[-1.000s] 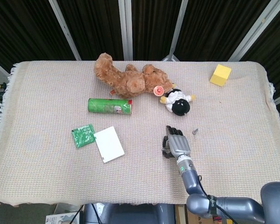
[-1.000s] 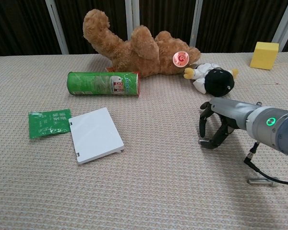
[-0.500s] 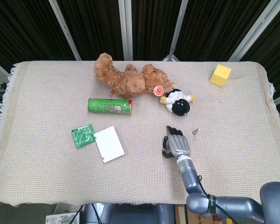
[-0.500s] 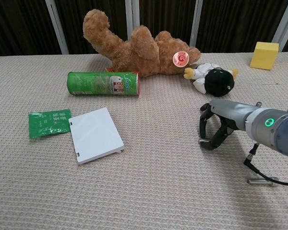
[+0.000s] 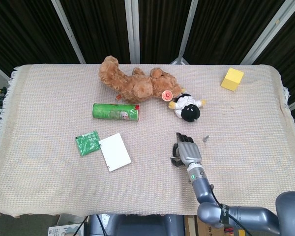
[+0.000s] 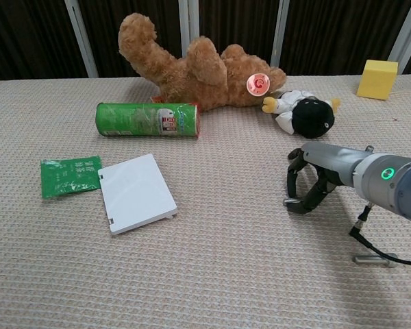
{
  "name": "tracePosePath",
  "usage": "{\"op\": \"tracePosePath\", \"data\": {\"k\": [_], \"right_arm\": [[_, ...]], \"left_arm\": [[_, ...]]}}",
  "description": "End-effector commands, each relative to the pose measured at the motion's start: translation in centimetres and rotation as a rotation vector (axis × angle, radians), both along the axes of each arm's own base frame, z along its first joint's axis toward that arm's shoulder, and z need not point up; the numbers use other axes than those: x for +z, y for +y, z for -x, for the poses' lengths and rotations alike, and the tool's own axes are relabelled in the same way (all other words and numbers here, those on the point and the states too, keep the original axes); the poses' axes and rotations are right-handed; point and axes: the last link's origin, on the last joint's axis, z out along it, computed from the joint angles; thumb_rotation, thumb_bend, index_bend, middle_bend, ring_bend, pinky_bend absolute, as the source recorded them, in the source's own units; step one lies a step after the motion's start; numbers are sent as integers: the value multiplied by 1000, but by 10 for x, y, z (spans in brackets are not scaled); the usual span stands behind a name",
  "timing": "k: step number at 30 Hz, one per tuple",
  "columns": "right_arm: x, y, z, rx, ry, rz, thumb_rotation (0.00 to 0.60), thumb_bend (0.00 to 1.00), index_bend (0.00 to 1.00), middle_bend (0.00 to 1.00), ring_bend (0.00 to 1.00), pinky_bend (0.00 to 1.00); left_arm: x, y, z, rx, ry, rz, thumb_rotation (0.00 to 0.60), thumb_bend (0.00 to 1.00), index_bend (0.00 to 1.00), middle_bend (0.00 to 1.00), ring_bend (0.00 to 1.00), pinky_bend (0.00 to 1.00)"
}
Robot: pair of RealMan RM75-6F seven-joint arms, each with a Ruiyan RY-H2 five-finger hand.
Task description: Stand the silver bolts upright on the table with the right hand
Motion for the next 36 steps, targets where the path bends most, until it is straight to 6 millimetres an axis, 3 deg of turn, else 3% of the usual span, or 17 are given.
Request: {"op": "tracePosePath", "data": {"k": [1,36], "right_arm": [[0,0,0,1,-2,0,600,315,583,12,13,87],[1,-1,1,1,-1,-25,600,433,663,11,15,86]], "left_arm": [[0,0,0,0,0,0,600,117,91,72,46,182],[1,0,0,0,0,-4,600,117,91,72,47,184]]}}
